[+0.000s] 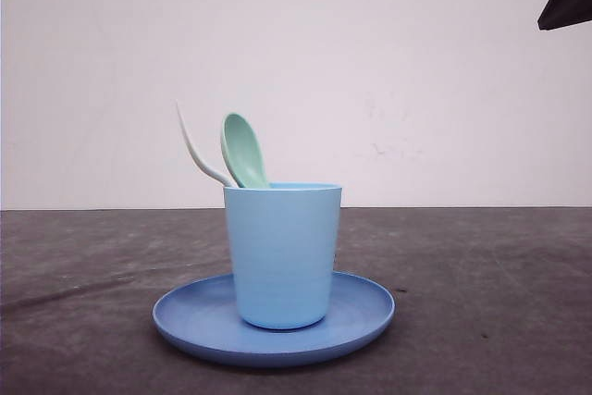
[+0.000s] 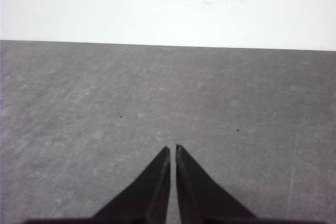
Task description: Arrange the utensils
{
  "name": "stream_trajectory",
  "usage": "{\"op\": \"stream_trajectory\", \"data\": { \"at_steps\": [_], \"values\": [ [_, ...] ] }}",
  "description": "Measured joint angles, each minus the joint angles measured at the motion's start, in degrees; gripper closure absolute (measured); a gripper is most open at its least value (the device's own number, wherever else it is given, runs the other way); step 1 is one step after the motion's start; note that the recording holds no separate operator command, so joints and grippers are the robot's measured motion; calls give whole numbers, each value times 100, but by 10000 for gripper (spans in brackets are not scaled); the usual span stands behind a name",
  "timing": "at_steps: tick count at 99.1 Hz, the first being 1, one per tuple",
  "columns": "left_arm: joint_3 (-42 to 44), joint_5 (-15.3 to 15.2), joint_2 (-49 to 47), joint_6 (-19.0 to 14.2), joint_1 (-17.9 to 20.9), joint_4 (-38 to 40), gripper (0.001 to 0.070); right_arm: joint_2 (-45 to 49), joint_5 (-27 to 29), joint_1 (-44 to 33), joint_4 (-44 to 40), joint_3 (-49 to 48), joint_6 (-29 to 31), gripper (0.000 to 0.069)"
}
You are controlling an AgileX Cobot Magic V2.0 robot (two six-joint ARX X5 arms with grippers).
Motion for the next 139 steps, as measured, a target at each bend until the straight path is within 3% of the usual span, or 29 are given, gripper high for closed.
{"op": "stream_trajectory", "data": {
  "at_steps": [26,33,45,65,86,107,123,139],
  "values": [
    [0,9,0,0,2,0,684,-24,9,4,221,0,0,670],
    [0,13,0,0,0,0,684,-245,251,-46,203,-81,-35,670],
    [0,15,0,0,0,0,684,-1143,435,-227,184,-573,-116,670],
    [0,20,0,0,0,0,684,-3018,435,-481,94,-2240,-109,670],
    [0,35,0,0,0,-2,684,-4548,348,-601,-636,-3416,-114,670],
    [0,37,0,0,0,-2,684,-4951,337,-684,-1414,-3475,-116,670],
    [0,42,0,0,0,-2,684,-5112,81,-719,-876,-3674,-140,670],
    [0,50,0,0,0,-2,684,-5108,37,-719,-852,-3711,-155,670]
  ]
}}
